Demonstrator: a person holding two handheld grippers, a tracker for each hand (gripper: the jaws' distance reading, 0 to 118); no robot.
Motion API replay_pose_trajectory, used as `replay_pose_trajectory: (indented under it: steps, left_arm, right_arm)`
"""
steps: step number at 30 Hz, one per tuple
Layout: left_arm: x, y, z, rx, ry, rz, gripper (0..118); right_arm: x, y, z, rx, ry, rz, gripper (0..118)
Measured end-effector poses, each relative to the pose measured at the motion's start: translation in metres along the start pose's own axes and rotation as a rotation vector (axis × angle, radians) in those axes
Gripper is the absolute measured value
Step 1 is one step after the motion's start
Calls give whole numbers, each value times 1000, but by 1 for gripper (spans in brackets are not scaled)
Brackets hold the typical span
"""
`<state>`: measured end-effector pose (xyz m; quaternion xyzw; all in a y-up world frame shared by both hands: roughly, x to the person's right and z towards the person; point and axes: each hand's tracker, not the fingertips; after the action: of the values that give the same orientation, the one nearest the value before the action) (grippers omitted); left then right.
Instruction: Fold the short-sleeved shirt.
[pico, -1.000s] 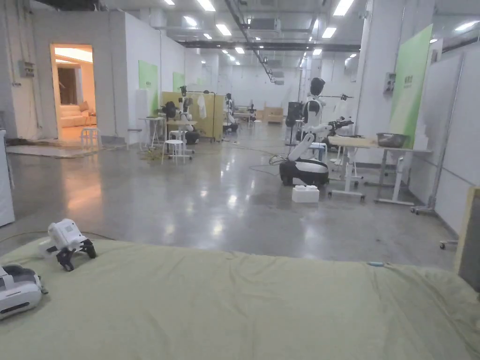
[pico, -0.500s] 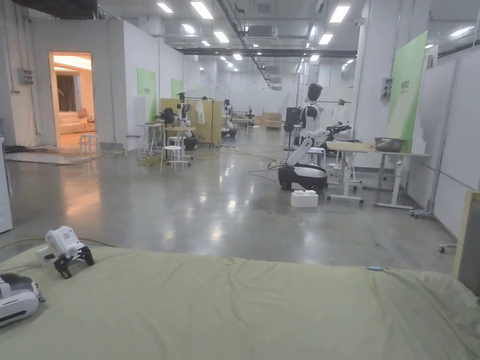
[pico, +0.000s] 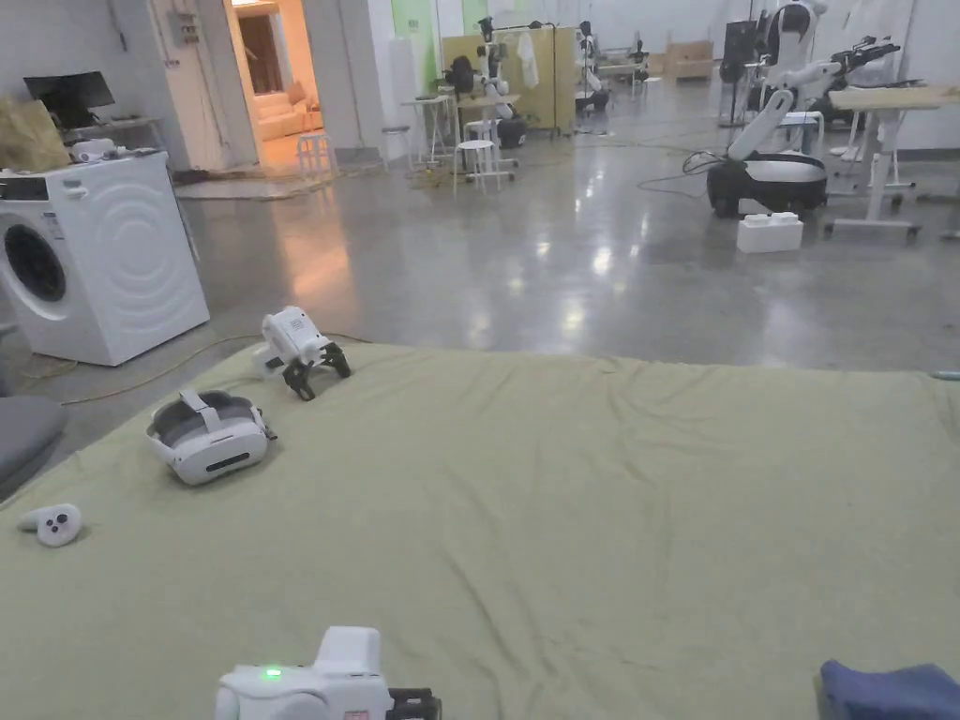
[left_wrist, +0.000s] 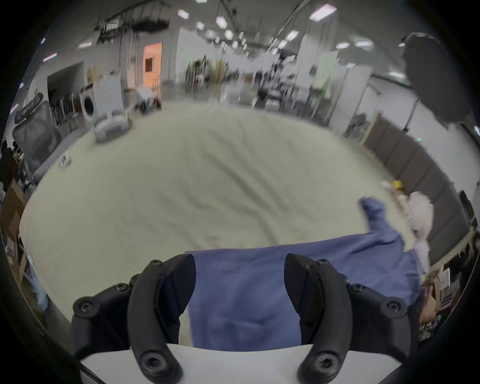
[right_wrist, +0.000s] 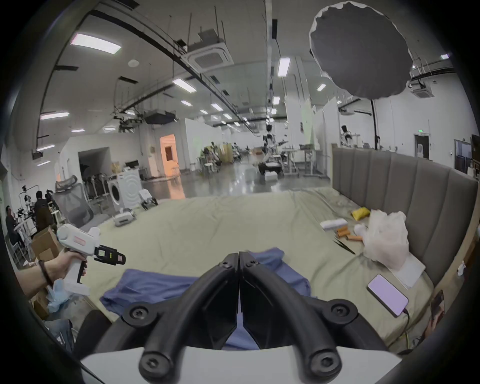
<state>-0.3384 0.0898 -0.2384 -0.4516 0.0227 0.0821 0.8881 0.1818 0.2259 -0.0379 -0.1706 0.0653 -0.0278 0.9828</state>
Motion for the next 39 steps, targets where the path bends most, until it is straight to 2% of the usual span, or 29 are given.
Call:
replay_pose_trajectory:
  steps: [2, 3, 5, 7, 9, 10, 12, 13, 14, 15, 16, 18, 20, 21, 22, 23, 24, 25, 26, 27, 28, 29, 30, 31, 33, 36, 39]
  left_arm:
    - [-8, -1, -37, -64, 77, 0, 59]
    - [-9, -3, -46, -73, 90, 3, 42]
    - [-10, -7, -61, -108, 84, 42, 37]
    - [0, -10, -53, -52, 92, 22, 0]
    - [11, -10, -57, -75, 26, -31, 0]
    - [17, -10, -61, -86, 114, -66, 0]
    - [21, -11, -65, -99, 106, -98, 0]
    - [17, -9, -64, -98, 101, -87, 0]
    - [15, -8, -62, -102, 93, -71, 0]
    - [10, -8, -62, -105, 83, -63, 0]
    - [8, -8, -62, -108, 74, -59, 0]
    - [6, -7, -62, -116, 61, -37, 0]
    - [7, -6, -61, -120, 60, -35, 0]
    - [9, -6, -61, -123, 62, -44, 0]
    - [10, -5, -61, -126, 63, -48, 0]
    - [10, -5, -61, -127, 66, -54, 0]
    - [11, -5, -60, -129, 68, -61, 0]
    - [11, -5, -58, -127, 68, -66, 0]
    - [11, -5, -54, -125, 65, -64, 0]
    - [8, -4, -48, -107, 52, -62, 0]
    - [6, -5, -34, -42, 19, -59, 0]
    - [3, -6, -20, -1, -1, -53, 0]
    - [-1, -7, -1, 33, -28, -31, 0]
    - [-8, -9, 15, 52, -69, -6, 0]
    - [-18, -21, 48, 81, -145, 19, 0]
    - [-32, -52, 83, 65, -164, -36, 0]
    - [-39, -89, 95, 5, -155, -71, 0]
  right_arm:
    - [9, -5, 0, -38, -31, -11, 0]
    - [14, -8, 0, -48, -44, -27, 0]
    - [24, -12, 0, -82, -67, -62, 0]
    - [32, -17, -7, -103, -80, -78, 0]
    - [39, -17, -21, -125, -77, -42, 0]
    - [44, -13, -36, -133, -98, -8, 0]
    - [58, -6, -80, -174, -92, 15, 2]
    - [69, -4, -107, -231, -78, 3, 16]
    - [79, -5, -135, -290, -66, -24, 41]
    - [92, -9, -171, -385, -50, -71, 75]
    - [104, -16, -205, -479, -50, -115, 80]
    - [128, -35, -265, -584, -78, -159, 79]
    - [145, -55, -313, -723, -148, -125, 79]
    - [151, -66, -328, -793, -210, -119, 72]
    - [154, -73, -333, -838, -213, -141, 54]
    - [155, -75, -330, -825, -183, -155, 48]
    - [151, -69, -320, -765, -183, -140, 38]
    - [142, -62, -307, -731, -155, -108, 9]
    - [138, -59, -300, -712, -144, -53, 0]
    - [136, -55, -291, -678, -162, -37, 0]
    - [137, -50, -283, -676, -141, -53, 0]
    - [138, -45, -272, -653, -129, -74, 0]
    - [142, -39, -254, -598, -95, -140, 0]
    - [142, -34, -235, -558, -99, -152, 0]
    - [129, -25, -190, -512, -90, -138, 0]
    - [122, -37, -121, -495, -106, -104, 0]
    - [112, -65, -63, -517, -109, -130, 0]
